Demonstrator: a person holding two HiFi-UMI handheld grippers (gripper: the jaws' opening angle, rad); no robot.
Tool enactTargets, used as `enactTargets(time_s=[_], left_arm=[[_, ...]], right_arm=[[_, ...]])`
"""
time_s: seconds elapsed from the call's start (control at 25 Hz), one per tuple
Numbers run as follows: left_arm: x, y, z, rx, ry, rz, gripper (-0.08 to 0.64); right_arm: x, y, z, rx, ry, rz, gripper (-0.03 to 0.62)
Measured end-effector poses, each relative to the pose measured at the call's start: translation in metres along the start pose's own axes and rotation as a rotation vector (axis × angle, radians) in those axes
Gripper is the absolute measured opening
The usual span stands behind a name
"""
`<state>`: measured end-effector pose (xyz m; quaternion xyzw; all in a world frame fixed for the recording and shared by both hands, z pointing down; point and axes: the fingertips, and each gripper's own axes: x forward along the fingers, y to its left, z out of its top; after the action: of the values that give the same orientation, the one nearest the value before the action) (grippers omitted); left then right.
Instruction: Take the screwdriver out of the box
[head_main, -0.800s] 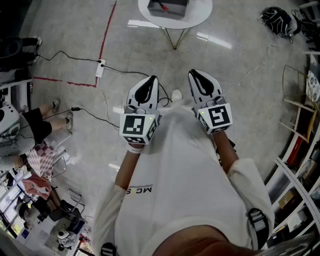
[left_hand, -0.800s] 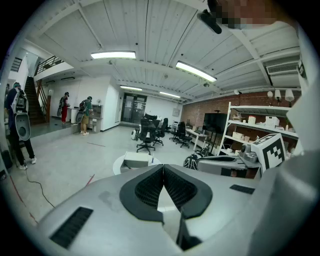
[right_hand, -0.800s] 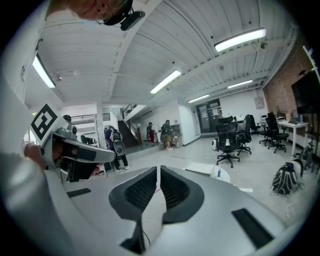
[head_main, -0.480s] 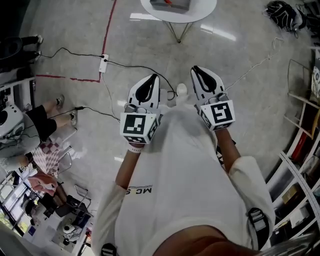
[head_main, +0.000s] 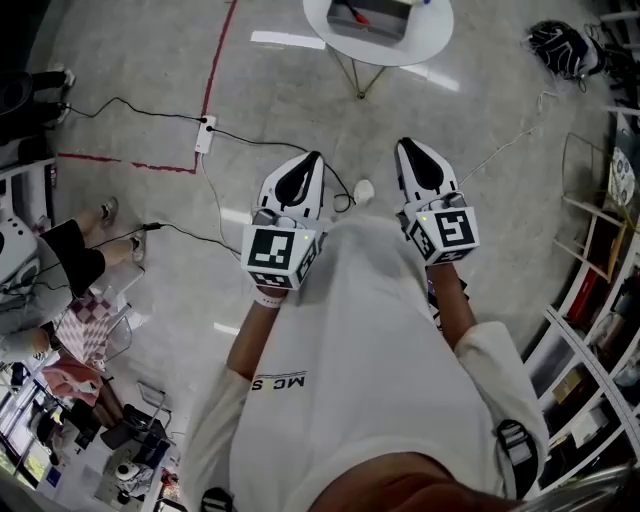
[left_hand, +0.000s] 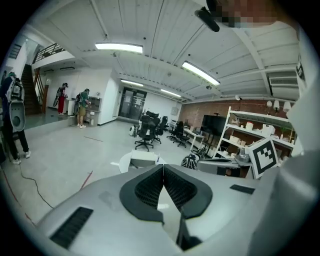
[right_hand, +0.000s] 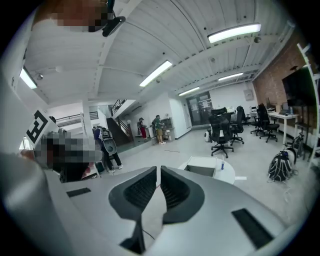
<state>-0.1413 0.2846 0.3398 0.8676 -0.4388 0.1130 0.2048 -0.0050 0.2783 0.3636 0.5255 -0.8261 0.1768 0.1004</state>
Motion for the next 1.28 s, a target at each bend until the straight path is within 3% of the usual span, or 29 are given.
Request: enactTargets(time_s=[0.2, 0.4, 0.52, 0.68, 0.96, 1.28], left_arm=[[0.002, 0.055, 0.007, -0.025, -0.003, -0.050, 0.012], [0.040, 0.083, 0.032, -0.041, 0.034, -0.107, 0.012], [0.047, 0.089, 0.024, -0.030, 0.048, -0.120, 0.012], [0.078, 0.091, 0.025, -0.022, 0.067, -0.106, 0.012], [0.167, 0.084, 0.066, -0.009, 0.091, -0.041, 0.012], [0.259, 0.066, 0.101, -0.003, 0.119, 0.050, 0.012]], right_arm=[[0.042, 0.016, 0.020, -0.046, 0.013, -0.052, 0.083], [0.072, -0.011, 0.053, -0.049, 0.037, -0.138, 0.083], [0.076, -0.012, 0.036, -0.023, 0.045, -0.151, 0.083], [0.097, -0.031, 0.030, -0.014, 0.050, -0.117, 0.083], [0.152, -0.113, 0.061, 0.004, 0.050, -0.018, 0.083], [0.203, -0.199, 0.100, -0.065, 0.060, 0.140, 0.083]])
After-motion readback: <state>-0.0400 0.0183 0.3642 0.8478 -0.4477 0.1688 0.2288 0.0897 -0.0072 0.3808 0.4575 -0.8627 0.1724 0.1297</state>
